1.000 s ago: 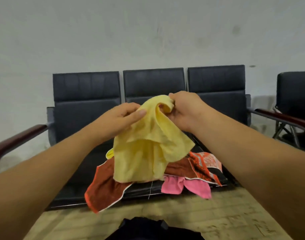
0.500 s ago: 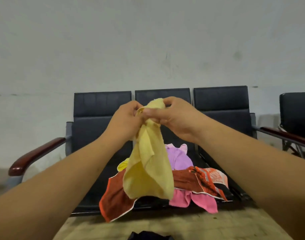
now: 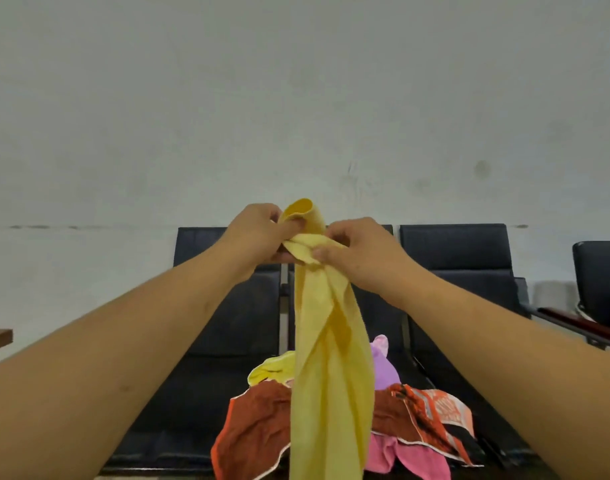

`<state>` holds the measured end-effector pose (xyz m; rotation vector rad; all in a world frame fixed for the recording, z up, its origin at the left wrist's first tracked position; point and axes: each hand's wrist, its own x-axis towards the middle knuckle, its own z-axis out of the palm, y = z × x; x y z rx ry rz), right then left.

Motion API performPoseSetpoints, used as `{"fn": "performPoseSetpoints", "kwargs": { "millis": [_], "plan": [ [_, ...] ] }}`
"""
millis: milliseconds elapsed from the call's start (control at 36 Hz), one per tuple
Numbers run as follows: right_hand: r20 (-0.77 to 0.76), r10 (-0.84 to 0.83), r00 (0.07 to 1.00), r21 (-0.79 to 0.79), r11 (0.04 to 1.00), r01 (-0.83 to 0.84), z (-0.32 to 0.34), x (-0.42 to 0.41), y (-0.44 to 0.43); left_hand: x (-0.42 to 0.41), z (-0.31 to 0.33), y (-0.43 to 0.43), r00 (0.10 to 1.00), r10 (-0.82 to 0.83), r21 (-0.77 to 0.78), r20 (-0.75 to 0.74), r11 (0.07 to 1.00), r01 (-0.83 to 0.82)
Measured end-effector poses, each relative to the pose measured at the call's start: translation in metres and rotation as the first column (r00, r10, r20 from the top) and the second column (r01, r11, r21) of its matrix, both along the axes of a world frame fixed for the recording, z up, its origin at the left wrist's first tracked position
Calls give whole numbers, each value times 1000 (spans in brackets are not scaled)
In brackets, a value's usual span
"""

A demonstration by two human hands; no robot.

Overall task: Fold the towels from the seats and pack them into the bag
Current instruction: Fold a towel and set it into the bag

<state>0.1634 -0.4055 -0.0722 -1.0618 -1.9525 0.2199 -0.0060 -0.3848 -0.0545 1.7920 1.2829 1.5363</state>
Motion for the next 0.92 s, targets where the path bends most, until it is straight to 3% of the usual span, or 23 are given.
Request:
{"fn": "performPoseSetpoints", "kwargs": {
  "millis": [83, 194, 278, 333, 417, 500, 611, 722, 917],
  "plan": [
    [-46, -1, 999, -86, 996, -3, -15, 3, 2, -6, -18, 1, 998, -48, -102, -45, 994, 43],
    [-239, -16, 971, -244, 969, -44, -32, 8, 11, -14, -41, 4, 979, -202, -173, -25, 965, 194],
    [-329, -103, 939, -308, 951, -4, -41, 19, 25, -27, -56, 6, 952, -250, -240, -177, 949, 205],
    [-362, -185, 914, -329, 942, 61, -47, 34, 36, -41, -66, 11, 915, -192, -265, -356, 959, 98],
    [-326, -288, 900, -342, 924, 172, -58, 57, 47, -63, -83, 21, 818, -41, -223, -573, 969, -108],
    [-202, -343, 917, -301, 913, 275, -71, 71, 54, -78, -96, 27, 811, 21, -198, -585, 966, -168],
    [-125, -378, 917, -264, 904, 337, -87, 75, 64, -78, -105, 34, 666, 87, -86, -741, 971, -223],
    [-162, -406, 899, -292, 890, 349, -98, 86, 73, -86, -114, 44, 665, 145, -76, -733, 954, -291],
    [-196, -456, 868, -345, 861, 374, -111, 103, 80, -89, -123, 47, 819, 154, -158, -553, 946, -284]
  ]
}}
